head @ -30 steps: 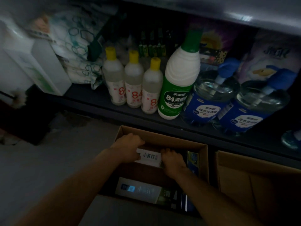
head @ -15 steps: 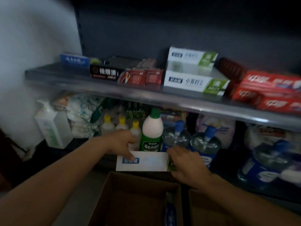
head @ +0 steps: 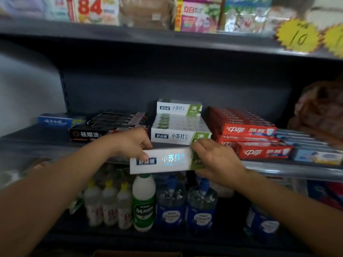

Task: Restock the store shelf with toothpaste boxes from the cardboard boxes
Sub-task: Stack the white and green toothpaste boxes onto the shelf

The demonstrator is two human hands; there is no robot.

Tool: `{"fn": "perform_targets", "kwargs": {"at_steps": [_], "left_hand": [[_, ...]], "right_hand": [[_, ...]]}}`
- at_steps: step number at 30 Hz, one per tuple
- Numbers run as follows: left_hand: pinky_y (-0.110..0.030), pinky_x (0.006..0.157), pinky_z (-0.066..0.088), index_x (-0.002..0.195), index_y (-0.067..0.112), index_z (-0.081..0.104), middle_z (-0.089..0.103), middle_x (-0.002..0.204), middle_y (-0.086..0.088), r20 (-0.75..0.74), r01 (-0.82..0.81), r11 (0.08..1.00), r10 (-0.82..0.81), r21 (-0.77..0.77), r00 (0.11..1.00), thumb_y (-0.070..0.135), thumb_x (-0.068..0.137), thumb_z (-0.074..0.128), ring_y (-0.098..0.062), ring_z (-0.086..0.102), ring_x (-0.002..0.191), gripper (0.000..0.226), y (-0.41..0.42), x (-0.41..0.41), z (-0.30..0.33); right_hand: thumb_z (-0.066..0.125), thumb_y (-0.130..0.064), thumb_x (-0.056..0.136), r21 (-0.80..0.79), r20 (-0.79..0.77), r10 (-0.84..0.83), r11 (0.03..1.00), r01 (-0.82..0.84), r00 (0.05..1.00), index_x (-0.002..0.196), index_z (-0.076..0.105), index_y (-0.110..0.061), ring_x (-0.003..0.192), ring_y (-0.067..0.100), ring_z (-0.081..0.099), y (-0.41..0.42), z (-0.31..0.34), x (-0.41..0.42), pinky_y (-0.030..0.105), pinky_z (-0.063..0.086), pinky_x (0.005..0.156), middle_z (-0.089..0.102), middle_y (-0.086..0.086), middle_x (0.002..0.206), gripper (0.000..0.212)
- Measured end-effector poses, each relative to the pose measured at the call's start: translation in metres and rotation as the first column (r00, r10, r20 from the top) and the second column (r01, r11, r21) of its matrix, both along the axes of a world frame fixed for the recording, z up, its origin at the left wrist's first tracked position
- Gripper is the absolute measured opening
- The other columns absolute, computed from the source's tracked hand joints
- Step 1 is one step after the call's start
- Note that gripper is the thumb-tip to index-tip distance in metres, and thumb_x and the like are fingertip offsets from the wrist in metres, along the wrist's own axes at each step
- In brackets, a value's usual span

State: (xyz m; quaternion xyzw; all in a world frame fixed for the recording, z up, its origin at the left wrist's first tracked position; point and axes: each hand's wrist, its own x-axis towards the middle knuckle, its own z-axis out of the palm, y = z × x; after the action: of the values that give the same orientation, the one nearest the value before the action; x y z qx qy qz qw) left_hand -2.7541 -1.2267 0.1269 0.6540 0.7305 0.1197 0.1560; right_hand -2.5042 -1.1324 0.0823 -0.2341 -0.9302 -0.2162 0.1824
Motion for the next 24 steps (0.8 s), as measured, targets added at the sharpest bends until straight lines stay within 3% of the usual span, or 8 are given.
{"fn": "perform_targets", "kwargs": {"at_steps": [4,10,17,24], "left_hand": [[-0.038,0.095,0.051,0.117,0.014,0.068,0.07,0.111,0.002,-0.039,-0.064,0.981,0.072,0.185,0.997,0.006,0.078,0.076,-0.014,0.065,0.101,0.041,0.016,0.0,0.024],[-0.039,0.102,0.046,0.125,0.013,0.062,0.064,0.124,-0.003,-0.053,-0.069,0.965,0.085,0.251,0.995,0.008,0.079,0.076,-0.018,0.06,0.111,0.049,0.042,-0.002,0.03],[-0.027,0.1,0.038,0.133,0.017,0.055,0.057,0.134,-0.004,-0.143,-0.031,0.966,0.07,0.256,0.987,0.016,0.08,0.076,-0.02,0.053,0.12,0.057,0.069,-0.008,0.011],[-0.035,0.101,0.044,0.13,0.015,0.058,0.06,0.131,-0.003,-0.137,-0.012,0.979,0.041,0.205,0.99,0.012,0.08,0.075,-0.018,0.056,0.112,0.053,0.088,-0.013,-0.01]], "right_hand": [[0.076,-0.038,0.075,-0.111,-0.076,-0.027,0.994,0.018,0.997,0.124,0.044,-0.02,0.105,0.018,0.054,0.026,0.036,0.004,0.028,0.046,0.077,0.054,0.001,0.123,0.062],[0.077,-0.028,0.076,-0.297,-0.046,-0.107,0.951,0.089,0.993,0.115,0.048,-0.021,0.099,0.015,0.052,0.06,0.059,0.002,0.031,0.044,0.076,0.056,-0.002,0.118,0.049],[0.078,-0.028,0.075,-0.275,-0.012,-0.144,0.952,0.136,0.989,0.114,0.051,-0.019,0.101,0.018,0.055,0.083,0.046,-0.004,0.032,0.046,0.079,0.058,-0.001,0.117,0.048],[0.076,-0.028,0.077,-0.282,0.037,-0.155,0.946,0.159,0.987,0.118,0.052,-0.019,0.105,0.018,0.056,0.098,0.028,-0.01,0.034,0.049,0.086,0.058,0.0,0.121,0.048]]}}
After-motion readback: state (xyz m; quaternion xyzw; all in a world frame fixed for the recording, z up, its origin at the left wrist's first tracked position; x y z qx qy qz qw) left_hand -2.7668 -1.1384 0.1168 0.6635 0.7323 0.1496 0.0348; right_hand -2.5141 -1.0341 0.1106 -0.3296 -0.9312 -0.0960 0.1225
